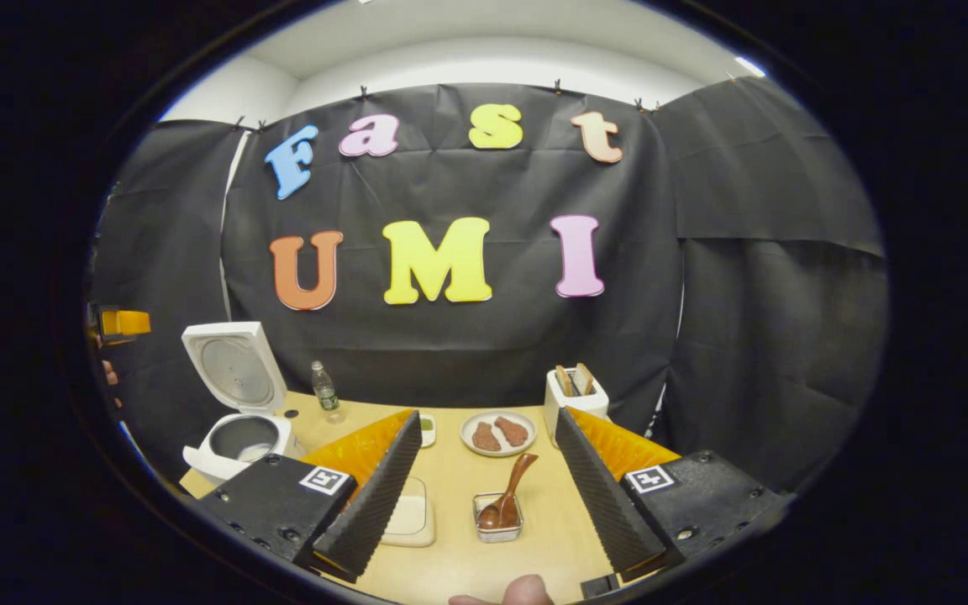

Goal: Close the left gripper, press the button to open the rice cooker; take a wooden spoon from the chopstick holder with the right hand, scoop a spoonful of rice and pour it into the rice cooker, then put the wooden spoon back into the chopstick holder.

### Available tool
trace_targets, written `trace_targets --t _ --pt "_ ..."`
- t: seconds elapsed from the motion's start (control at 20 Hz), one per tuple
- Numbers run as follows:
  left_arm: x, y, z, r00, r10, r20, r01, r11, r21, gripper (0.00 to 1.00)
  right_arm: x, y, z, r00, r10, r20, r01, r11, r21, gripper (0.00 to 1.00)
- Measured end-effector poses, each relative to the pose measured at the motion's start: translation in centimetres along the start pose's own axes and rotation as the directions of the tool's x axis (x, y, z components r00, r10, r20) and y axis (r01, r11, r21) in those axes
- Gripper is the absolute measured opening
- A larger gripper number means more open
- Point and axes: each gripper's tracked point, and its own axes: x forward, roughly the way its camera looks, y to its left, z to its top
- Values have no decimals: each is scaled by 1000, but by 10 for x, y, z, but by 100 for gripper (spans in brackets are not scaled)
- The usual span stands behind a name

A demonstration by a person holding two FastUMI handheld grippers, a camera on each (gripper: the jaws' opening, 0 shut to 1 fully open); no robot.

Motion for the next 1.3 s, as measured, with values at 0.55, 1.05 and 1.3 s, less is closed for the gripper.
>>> trace_targets --t 0.55,1.05,1.3 --pt "-8 -33 5 991 53 123 -63 995 79 94 83 -34 -77 983 80 -166 -71 996 60 100" --pt "21 -66 -20 990 118 75 -123 990 73 94 199 -48 -198 897 203 -392 -135 972 193 98" --pt "36 -84 -43 993 117 11 -117 991 63 94 228 -46 -235 853 256 -455 -138 951 276 85"
